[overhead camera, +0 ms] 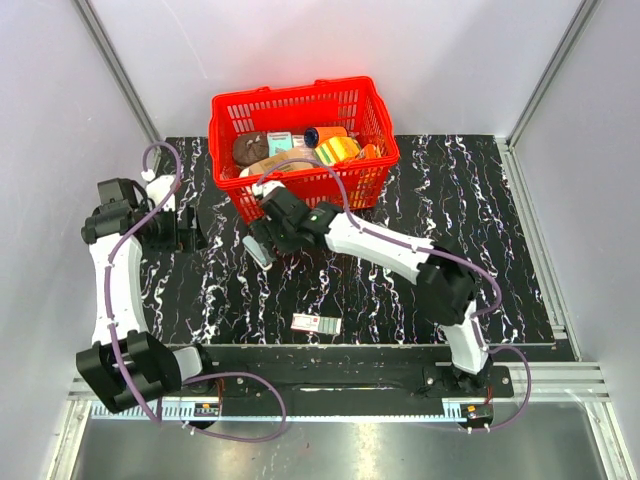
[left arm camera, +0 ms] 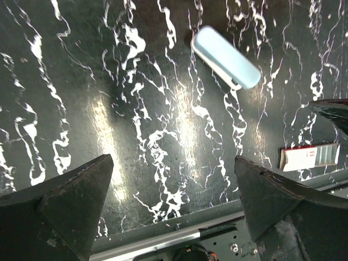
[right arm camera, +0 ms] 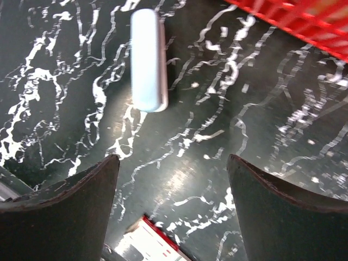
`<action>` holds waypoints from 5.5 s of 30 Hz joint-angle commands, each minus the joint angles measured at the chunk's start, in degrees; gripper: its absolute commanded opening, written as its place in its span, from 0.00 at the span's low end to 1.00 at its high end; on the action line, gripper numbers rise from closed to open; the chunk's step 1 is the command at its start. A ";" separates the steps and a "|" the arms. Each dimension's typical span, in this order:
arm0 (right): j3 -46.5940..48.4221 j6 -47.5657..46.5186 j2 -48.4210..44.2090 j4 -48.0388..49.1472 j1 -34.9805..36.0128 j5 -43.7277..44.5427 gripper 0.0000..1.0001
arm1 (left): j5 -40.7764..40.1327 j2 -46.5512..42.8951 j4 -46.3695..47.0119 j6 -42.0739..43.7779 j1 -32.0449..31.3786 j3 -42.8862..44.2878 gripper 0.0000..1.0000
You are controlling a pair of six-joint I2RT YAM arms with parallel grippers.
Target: Unload the staples from the stapler
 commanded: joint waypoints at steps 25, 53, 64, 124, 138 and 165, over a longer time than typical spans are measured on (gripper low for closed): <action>15.52 -0.65 18.88 8.48 1.67 -2.47 0.69 | 2.63 2.70 0.91 4.82 1.45 -3.84 0.99; 7.01 -1.45 18.45 14.53 2.81 0.26 0.39 | 2.99 -3.53 -5.42 8.78 1.45 -4.63 0.99; -9.78 5.75 4.75 29.82 2.90 -7.20 0.09 | -5.98 -6.26 -15.42 7.37 1.28 -0.86 0.99; -39.32 40.83 -18.03 61.83 7.03 -13.63 0.00 | 18.28 -10.48 3.11 30.75 -2.94 -18.51 0.00; -44.77 20.64 -21.81 50.15 6.94 -19.07 0.00 | 5.99 -19.35 19.26 42.61 -5.74 -30.63 0.00; -35.55 17.71 -16.80 44.62 6.86 -9.25 0.00 | 4.71 -23.31 14.82 32.17 -25.71 -31.27 0.48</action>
